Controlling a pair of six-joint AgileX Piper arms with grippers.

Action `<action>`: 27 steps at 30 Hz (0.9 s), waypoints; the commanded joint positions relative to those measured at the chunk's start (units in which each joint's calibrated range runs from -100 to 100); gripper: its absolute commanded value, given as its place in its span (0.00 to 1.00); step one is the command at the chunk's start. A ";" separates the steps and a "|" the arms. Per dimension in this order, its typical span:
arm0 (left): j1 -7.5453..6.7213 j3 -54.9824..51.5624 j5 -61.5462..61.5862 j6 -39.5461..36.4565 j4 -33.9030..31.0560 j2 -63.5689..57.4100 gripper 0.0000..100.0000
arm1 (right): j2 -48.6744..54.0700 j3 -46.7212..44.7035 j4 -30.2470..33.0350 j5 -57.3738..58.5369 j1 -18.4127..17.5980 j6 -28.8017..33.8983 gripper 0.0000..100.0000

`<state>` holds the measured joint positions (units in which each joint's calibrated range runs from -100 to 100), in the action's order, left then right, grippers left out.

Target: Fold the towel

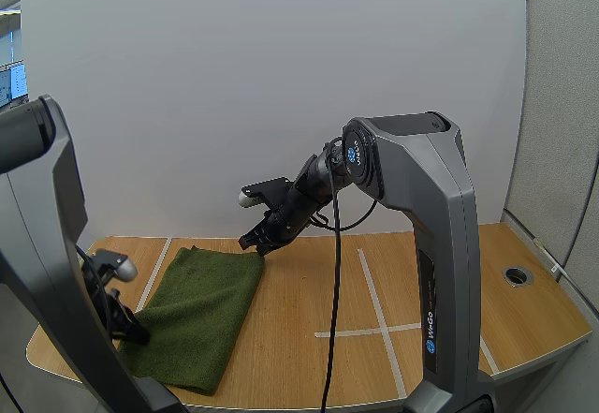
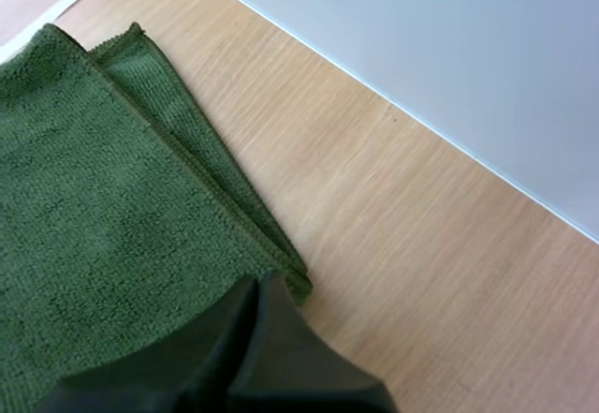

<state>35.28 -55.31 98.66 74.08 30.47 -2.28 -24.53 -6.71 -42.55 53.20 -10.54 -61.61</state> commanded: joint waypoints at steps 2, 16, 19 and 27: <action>-0.13 -1.05 -6.42 1.28 1.00 5.50 0.00 | 0.90 0.20 -0.01 0.91 -0.05 0.17 0.00; -0.20 2.55 -20.73 4.07 6.14 7.67 0.00 | 0.90 0.20 -0.01 0.21 -0.05 0.17 0.00; -0.20 5.05 -20.73 4.07 7.12 7.67 0.00 | 0.90 0.20 -0.01 0.15 -0.05 0.17 0.00; -0.20 9.97 -19.94 3.97 8.55 7.67 0.00 | 0.90 0.20 0.10 -0.39 -0.05 3.14 0.85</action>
<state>35.28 -49.99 77.95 77.40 36.63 5.23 -24.53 -6.71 -42.55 53.35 -10.54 -61.54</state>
